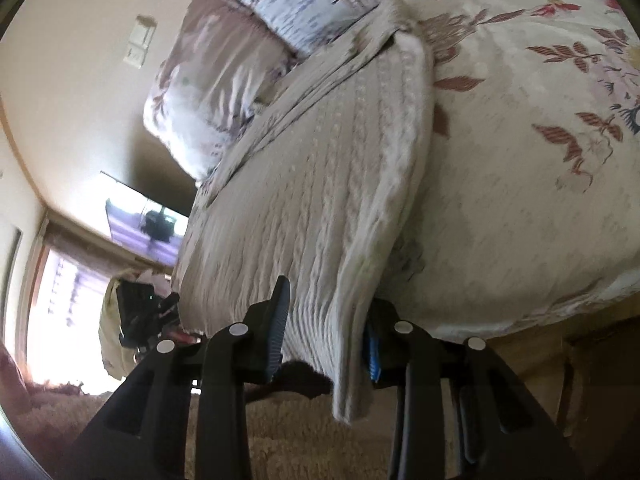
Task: Fold small clothes
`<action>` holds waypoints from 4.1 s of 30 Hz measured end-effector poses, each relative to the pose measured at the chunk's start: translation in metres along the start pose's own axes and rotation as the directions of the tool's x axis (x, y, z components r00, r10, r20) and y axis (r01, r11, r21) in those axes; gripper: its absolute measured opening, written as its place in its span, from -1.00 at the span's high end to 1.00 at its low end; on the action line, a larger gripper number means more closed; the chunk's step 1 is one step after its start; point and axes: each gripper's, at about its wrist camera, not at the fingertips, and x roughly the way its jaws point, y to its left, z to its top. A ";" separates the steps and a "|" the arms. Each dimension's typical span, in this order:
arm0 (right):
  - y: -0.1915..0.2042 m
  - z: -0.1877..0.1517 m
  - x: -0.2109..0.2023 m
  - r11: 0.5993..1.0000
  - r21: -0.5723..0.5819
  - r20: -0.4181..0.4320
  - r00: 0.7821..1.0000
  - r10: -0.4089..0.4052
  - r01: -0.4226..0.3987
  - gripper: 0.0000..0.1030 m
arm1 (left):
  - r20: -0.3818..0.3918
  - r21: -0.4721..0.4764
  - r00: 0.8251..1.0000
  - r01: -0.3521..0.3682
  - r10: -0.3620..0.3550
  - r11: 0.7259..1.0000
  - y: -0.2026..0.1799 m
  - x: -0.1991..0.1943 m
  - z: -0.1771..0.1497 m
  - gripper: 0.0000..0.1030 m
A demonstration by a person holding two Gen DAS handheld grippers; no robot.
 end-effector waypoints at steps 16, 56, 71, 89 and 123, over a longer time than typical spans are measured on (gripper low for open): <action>0.045 0.021 -0.027 0.968 -0.177 0.311 0.944 -0.114 0.176 0.84 | 0.069 0.117 0.992 -0.110 0.102 0.987 -0.023 -0.008 0.025 0.87; 0.009 0.241 0.105 0.895 0.013 0.332 0.842 -0.425 0.447 0.84 | 0.160 -0.156 0.919 -0.338 0.361 0.928 0.046 0.109 0.281 0.88; -0.008 0.288 0.099 0.968 0.233 0.374 0.910 -0.178 0.094 -0.31 | 0.238 -0.340 0.954 -0.094 0.182 0.936 0.059 0.107 0.304 -0.06; 0.013 0.217 0.073 0.846 -0.044 0.319 0.810 -0.492 0.532 0.21 | 0.194 -0.011 0.864 -0.471 0.464 0.882 0.022 0.072 0.240 0.15; 0.066 0.195 0.102 0.721 -0.193 0.333 0.735 -0.590 0.666 0.27 | 0.281 0.187 0.837 -0.527 0.469 0.829 -0.025 0.074 0.212 -0.37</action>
